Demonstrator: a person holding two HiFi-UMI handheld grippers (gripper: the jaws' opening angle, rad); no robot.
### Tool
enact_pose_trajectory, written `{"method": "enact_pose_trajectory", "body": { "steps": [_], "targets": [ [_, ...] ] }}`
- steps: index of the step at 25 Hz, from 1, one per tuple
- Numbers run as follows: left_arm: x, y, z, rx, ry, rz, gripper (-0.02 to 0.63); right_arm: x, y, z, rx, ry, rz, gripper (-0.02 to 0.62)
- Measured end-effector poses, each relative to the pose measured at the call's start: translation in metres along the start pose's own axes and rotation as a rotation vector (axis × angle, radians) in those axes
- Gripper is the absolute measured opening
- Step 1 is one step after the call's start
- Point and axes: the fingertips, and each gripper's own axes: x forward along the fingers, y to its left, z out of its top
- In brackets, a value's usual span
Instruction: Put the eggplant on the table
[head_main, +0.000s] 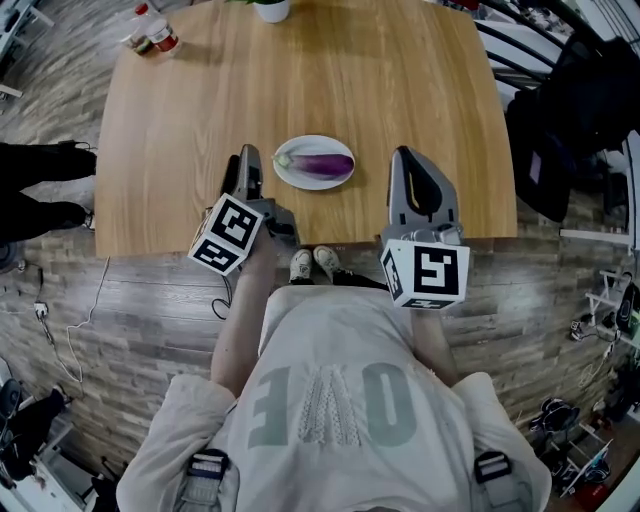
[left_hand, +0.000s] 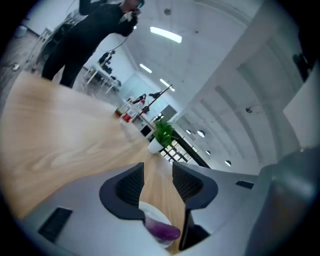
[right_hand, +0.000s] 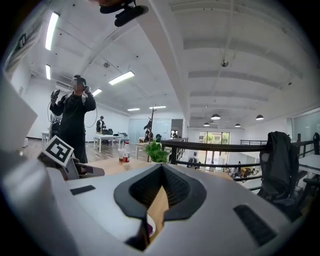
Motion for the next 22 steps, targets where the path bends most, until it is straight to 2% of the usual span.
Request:
{"method": "enact_pose_trajectory", "body": {
  "steps": [2, 6, 8, 10, 14, 15, 17, 19, 22],
  "targets": [
    [-0.009, -0.039, 0.032, 0.168, -0.089, -0.088, 0.163, 0.001, 0.0, 0.014, 0.017, -0.054, -0.01, 0.018],
    [-0.039, -0.137, 0.086, 0.607, -0.298, -0.262, 0.161, 0.003, 0.004, 0.044, 0.027, -0.154, -0.005, 0.018],
    [-0.051, -0.174, 0.097, 0.747, -0.357, -0.32, 0.161, 0.004, 0.01, 0.057, 0.035, -0.191, 0.012, 0.018],
    [-0.063, -0.199, 0.102, 0.851, -0.402, -0.353, 0.161, 0.004, 0.018, 0.069, 0.045, -0.22, 0.033, 0.018],
    [-0.084, -0.234, 0.102, 0.971, -0.453, -0.393, 0.16, -0.001, 0.031, 0.091, 0.061, -0.273, 0.064, 0.018],
    [-0.088, -0.241, 0.099, 0.997, -0.455, -0.394, 0.145, -0.003, 0.033, 0.096, 0.068, -0.283, 0.067, 0.018],
    [-0.094, -0.251, 0.093, 1.043, -0.453, -0.402, 0.073, -0.007, 0.035, 0.104, 0.081, -0.301, 0.072, 0.018],
    [-0.099, -0.257, 0.087, 1.056, -0.44, -0.425, 0.024, -0.01, 0.038, 0.11, 0.09, -0.317, 0.084, 0.018],
    [-0.101, -0.257, 0.076, 1.026, -0.401, -0.457, 0.009, -0.015, 0.042, 0.115, 0.088, -0.336, 0.097, 0.018]
  ]
}}
